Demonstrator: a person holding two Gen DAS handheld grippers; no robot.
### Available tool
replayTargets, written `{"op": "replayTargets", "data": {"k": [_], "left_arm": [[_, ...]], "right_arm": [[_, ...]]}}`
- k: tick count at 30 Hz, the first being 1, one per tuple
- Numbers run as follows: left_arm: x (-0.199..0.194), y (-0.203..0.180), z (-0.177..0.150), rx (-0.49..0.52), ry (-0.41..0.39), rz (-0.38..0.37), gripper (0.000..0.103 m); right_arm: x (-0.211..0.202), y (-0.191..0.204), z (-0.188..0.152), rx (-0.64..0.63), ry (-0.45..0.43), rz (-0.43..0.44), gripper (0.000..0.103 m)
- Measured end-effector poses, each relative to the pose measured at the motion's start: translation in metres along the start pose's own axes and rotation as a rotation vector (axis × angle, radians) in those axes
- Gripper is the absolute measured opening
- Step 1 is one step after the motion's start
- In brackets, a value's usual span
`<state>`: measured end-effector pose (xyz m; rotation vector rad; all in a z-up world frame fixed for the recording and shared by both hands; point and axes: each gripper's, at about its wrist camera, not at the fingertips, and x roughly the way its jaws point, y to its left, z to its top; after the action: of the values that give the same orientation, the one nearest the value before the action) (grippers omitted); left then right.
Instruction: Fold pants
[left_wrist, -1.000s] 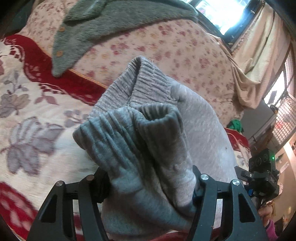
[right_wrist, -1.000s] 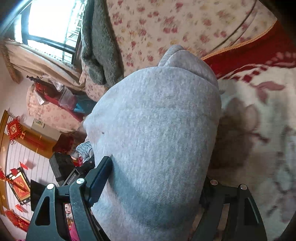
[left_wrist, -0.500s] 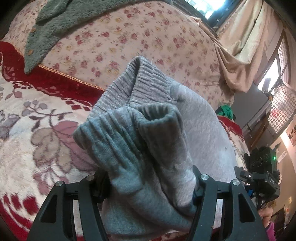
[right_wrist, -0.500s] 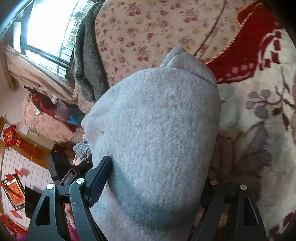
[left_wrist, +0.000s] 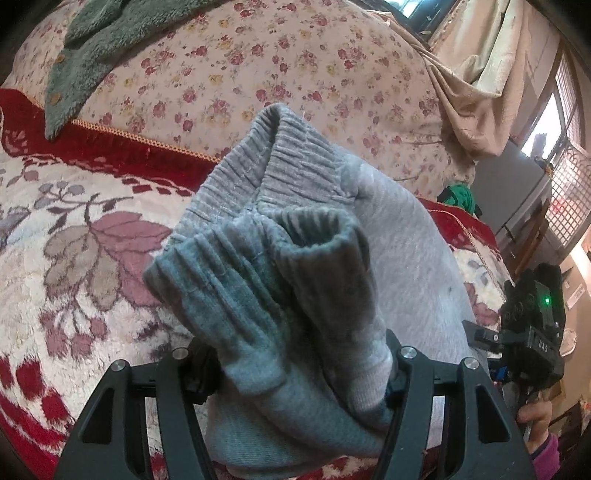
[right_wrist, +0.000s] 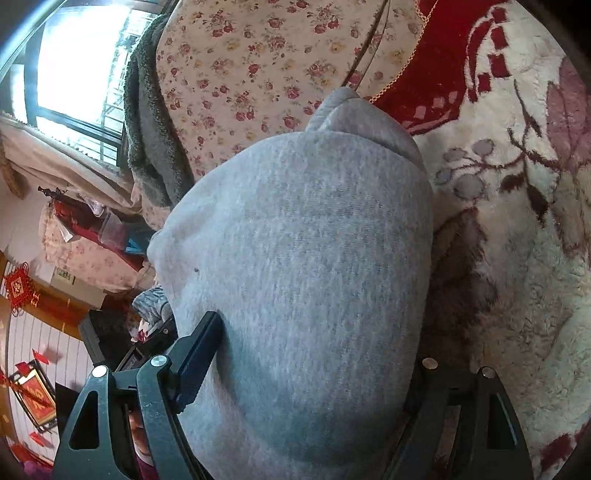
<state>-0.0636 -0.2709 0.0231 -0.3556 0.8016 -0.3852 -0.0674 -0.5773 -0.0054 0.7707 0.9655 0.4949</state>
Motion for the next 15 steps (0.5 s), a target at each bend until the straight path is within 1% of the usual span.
{"op": "replayTargets", "data": {"k": [3,4,5,8,9,10,13,15], "left_arm": [[0.001,0.005,-0.004,-0.008,0.004,-0.011,0.066],[0.000,0.007,-0.006,-0.010,0.004,-0.007,0.070],[-0.001,0.008,-0.006,-0.011,0.001,-0.002,0.071],[-0.009,0.009,-0.008,0.010,-0.019,0.026,0.079],[-0.010,0.009,-0.008,0.015,-0.022,0.036,0.083],[-0.013,0.010,-0.008,0.017,-0.026,0.045,0.086],[-0.022,0.013,-0.007,0.010,-0.031,0.059,0.089],[-0.029,0.014,-0.008,0.016,-0.034,0.085,0.090]], "right_arm": [[0.001,0.000,-0.002,-0.007,-0.010,-0.043,0.094],[0.001,0.002,-0.003,-0.028,-0.015,-0.067,0.096],[0.000,0.004,-0.004,-0.046,-0.018,-0.084,0.096],[-0.005,0.011,-0.006,-0.078,-0.025,-0.140,0.097],[-0.008,0.015,-0.007,-0.091,-0.035,-0.173,0.097],[-0.010,0.017,-0.008,-0.103,-0.042,-0.197,0.097],[-0.014,0.030,-0.012,-0.152,-0.069,-0.282,0.097],[-0.018,0.038,-0.016,-0.181,-0.089,-0.330,0.097]]}}
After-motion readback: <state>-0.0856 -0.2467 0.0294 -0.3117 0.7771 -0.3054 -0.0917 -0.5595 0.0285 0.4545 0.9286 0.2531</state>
